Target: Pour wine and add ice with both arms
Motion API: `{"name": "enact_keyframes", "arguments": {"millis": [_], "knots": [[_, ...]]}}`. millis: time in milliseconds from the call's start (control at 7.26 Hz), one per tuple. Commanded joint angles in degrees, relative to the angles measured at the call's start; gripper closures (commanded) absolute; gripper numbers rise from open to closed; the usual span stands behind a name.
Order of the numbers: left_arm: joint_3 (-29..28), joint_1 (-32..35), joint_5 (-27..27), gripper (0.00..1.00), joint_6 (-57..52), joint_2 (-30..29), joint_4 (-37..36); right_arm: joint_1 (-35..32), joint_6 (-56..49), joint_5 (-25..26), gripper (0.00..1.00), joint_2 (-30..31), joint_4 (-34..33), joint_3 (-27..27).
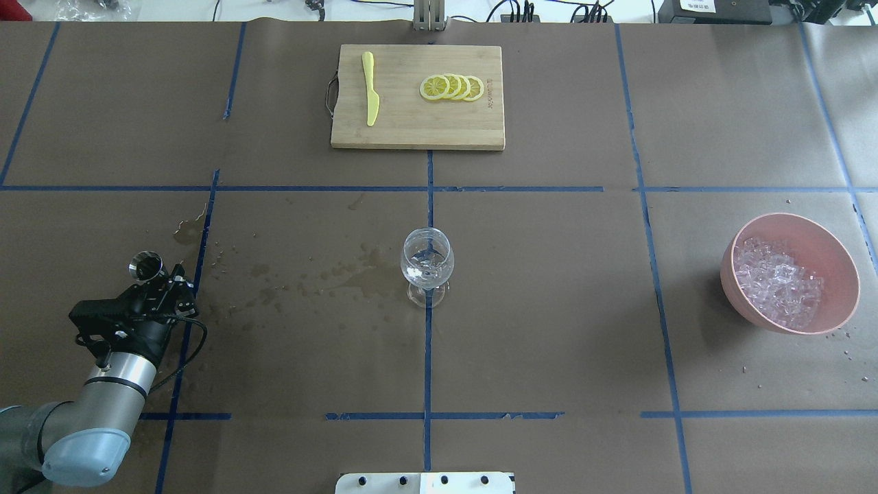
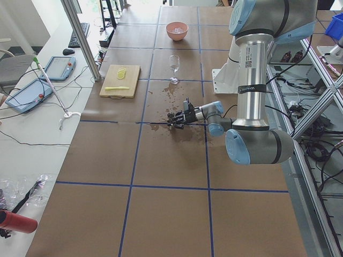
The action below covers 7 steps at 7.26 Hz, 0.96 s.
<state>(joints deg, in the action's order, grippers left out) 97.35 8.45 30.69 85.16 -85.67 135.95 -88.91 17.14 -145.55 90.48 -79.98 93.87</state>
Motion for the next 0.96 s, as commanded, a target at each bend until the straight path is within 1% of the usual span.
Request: {"name": "enact_keyframes", "arguments": {"millis": [0,276,413,827], "knots": [[1.1,0.1,0.0,1.00,0.0,0.2,0.1,0.0,0.0,-0.1,0.00,0.0,0.0,0.0],[5.3,0.2,0.0,1.00,-0.2,0.9,0.1,0.0,0.0,0.0,0.00,0.0,0.0,0.0],[8.3,0.2,0.0,1.00,-0.3,0.9,0.1,0.0,0.0,-0.1,0.00,0.0,0.0,0.0],[16.0,0.2,0.0,1.00,-5.1,0.3,0.1,0.0,0.1,-0.4,0.00,0.0,0.0,0.0]]}}
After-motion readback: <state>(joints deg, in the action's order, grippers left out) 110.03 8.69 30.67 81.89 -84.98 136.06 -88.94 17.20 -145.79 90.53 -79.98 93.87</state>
